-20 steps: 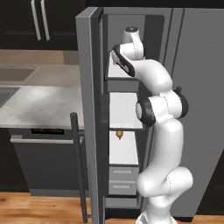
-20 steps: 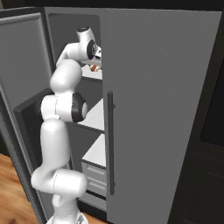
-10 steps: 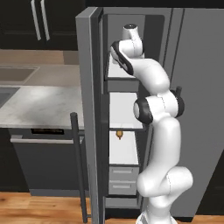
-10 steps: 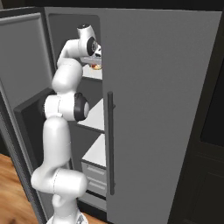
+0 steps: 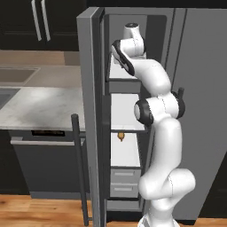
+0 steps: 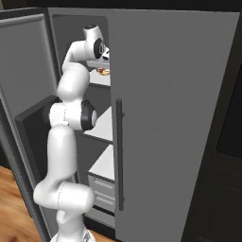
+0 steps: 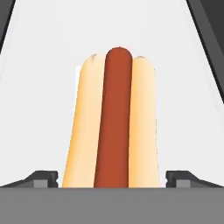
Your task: Store the hot dog in the freezer for long-term storage. Close the freezer door after placing the cooked food.
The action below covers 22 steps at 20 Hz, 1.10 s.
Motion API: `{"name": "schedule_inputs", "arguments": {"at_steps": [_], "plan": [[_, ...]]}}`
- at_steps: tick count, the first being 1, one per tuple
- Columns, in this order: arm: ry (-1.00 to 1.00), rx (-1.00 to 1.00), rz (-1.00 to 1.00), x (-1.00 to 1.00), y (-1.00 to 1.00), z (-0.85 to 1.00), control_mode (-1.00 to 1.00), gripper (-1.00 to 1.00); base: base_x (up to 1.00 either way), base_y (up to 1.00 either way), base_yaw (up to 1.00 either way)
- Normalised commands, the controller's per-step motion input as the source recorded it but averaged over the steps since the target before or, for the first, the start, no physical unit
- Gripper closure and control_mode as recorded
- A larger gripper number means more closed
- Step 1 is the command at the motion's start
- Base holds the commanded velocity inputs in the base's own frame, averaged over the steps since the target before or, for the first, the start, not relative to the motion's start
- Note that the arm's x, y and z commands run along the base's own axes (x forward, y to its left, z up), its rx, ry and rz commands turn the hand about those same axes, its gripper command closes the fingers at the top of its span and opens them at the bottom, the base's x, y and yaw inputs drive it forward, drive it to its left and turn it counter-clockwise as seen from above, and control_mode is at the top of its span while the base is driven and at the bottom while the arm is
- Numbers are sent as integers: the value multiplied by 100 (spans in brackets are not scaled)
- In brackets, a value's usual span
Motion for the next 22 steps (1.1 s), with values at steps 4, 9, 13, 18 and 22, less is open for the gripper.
{"name": "schedule_inputs", "arguments": {"at_steps": [4, 9, 13, 18, 22], "plan": [[-8, 0, 0, -1, 0, 0, -100, -100, 0, 0, 0], [-25, -1, 0, -16, 0, 0, -100, -100, 0, 0, 0], [-18, 0, 0, -21, 0, 0, -100, -100, 0, 0, 0], [-1, 0, 0, -36, 0, -1, -100, -100, 0, 0, 0], [-1, 0, 0, -40, 0, -2, -100, -100, 0, 0, 0]]}}
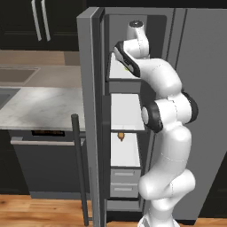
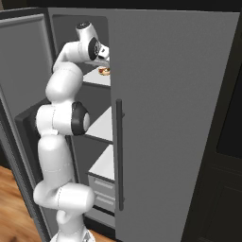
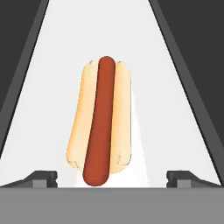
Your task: Store the hot dog in the freezer for long-term storage. Close the freezer door after placing the cooked food.
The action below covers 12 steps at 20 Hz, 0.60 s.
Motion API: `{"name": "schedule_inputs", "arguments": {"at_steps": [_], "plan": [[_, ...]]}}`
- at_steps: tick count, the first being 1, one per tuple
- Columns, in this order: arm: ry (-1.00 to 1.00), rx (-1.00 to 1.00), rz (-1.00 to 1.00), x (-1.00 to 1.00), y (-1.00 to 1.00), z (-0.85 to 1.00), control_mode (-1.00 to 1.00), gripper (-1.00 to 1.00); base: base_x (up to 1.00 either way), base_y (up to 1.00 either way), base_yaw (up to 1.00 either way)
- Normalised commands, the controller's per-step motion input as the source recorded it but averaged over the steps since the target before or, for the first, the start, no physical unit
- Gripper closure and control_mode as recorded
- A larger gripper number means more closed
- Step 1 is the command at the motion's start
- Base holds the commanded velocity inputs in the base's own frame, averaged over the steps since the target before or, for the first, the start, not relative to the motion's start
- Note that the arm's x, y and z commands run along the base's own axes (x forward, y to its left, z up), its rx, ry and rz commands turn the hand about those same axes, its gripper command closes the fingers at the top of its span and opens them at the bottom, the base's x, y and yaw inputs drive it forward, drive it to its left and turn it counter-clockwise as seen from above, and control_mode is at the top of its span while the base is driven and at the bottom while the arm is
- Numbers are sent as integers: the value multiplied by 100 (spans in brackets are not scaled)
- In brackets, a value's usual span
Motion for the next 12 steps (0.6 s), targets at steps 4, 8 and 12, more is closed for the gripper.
{"name": "schedule_inputs", "arguments": {"at_steps": [4, 8, 12], "plan": [[-6, 0, 0, -50, 0, 0, -100, -100, 0, 0, 0], [-8, 0, 0, -56, 0, 0, -100, -100, 0, 0, 0], [-2, 0, 0, -55, 0, 3, -100, -100, 0, 0, 0]]}}
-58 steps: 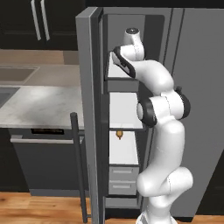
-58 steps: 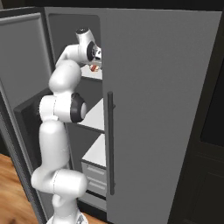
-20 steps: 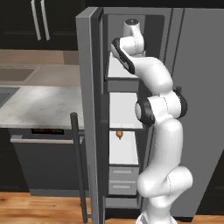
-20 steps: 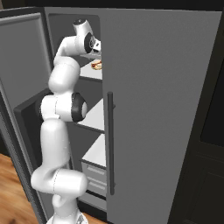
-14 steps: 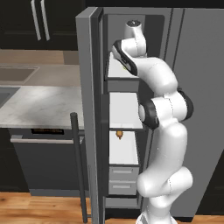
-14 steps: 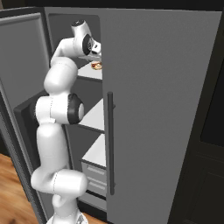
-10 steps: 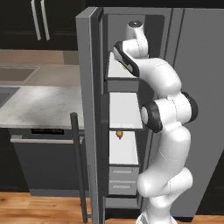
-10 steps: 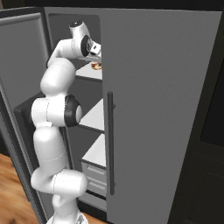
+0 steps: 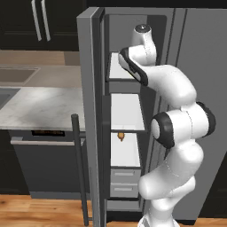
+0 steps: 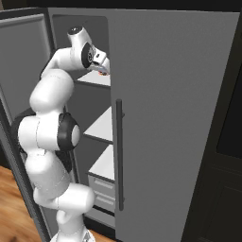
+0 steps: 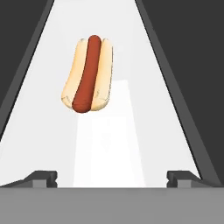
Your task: Store the hot dog in the freezer for long-term storage. Close the freezer door after placing the cooked food.
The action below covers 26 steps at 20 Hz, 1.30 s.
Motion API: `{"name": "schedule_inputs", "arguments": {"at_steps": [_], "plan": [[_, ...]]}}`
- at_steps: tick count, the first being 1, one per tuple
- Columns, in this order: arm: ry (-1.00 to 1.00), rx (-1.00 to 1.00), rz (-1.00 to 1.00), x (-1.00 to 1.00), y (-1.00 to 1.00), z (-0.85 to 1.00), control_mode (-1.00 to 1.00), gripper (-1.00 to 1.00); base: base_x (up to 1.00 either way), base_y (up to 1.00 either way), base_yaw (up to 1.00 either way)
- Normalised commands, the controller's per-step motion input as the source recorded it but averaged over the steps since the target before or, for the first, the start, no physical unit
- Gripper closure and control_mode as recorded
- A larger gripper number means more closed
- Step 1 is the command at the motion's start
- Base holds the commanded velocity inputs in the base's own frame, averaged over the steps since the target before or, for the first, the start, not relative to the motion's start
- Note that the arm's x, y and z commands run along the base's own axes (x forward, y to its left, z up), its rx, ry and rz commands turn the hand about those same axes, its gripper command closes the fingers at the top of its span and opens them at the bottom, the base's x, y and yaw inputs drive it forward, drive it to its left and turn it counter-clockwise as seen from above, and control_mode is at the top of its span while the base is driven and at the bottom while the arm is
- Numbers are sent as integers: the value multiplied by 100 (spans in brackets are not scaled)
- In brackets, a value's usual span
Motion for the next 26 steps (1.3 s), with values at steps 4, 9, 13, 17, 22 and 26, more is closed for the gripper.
{"name": "schedule_inputs", "arguments": {"at_steps": [4, 9, 13, 17, 22, 26], "plan": [[0, 0, 0, -75, 0, 1, -100, -100, 0, 0, 0], [0, 0, 0, -100, 0, 0, -100, -100, 0, 0, 0], [0, 2, 0, -100, 0, 6, -100, -100, 0, 0, 0], [0, 1, 2, -93, 0, 1, -100, -100, 0, 0, 0], [0, 0, 5, -93, -5, 0, -100, -100, 0, 0, 0], [2, 0, 6, -97, -8, 0, -100, -100, 0, 0, 0]]}}
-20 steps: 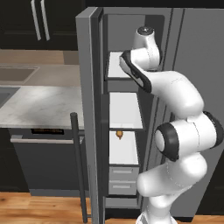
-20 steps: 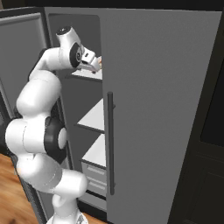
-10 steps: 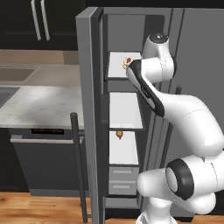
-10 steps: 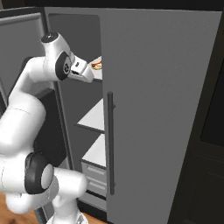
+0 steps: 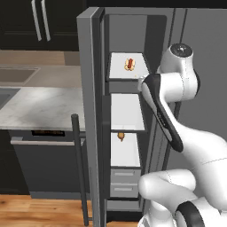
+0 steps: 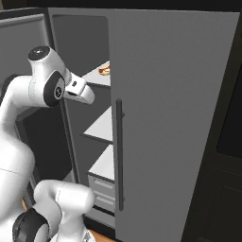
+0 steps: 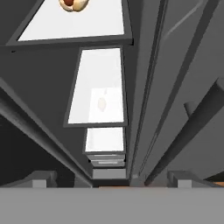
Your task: Store the hot dog in the freezer for long-term storage. Close the freezer door after placing the cooked food.
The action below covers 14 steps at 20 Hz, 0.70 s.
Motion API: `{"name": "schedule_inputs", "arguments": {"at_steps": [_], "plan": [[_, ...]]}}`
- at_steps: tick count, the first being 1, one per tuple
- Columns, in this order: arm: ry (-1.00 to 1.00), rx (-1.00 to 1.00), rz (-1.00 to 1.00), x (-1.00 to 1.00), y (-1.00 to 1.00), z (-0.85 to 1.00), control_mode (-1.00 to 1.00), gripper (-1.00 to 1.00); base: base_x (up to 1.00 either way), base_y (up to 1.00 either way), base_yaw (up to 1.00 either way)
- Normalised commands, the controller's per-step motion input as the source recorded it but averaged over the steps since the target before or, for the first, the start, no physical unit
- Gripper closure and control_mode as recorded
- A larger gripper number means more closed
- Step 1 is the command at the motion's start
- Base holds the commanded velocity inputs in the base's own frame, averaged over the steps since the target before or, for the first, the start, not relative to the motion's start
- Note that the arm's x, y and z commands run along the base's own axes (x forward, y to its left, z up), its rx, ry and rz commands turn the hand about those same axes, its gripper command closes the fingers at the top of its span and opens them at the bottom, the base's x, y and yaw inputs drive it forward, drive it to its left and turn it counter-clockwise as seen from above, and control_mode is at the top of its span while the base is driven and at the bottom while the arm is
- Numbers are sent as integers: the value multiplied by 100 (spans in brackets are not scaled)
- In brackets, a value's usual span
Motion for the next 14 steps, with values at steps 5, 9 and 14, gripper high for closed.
{"name": "schedule_inputs", "arguments": {"at_steps": [5, 9, 14], "plan": [[3, -5, 5, -71, -3, -18, -100, -100, 0, 0, 0], [10, -1, 12, -33, -19, -46, -100, -100, 0, 0, 0], [24, -2, 6, -3, -2, -35, -100, -100, 0, 0, 0]]}}
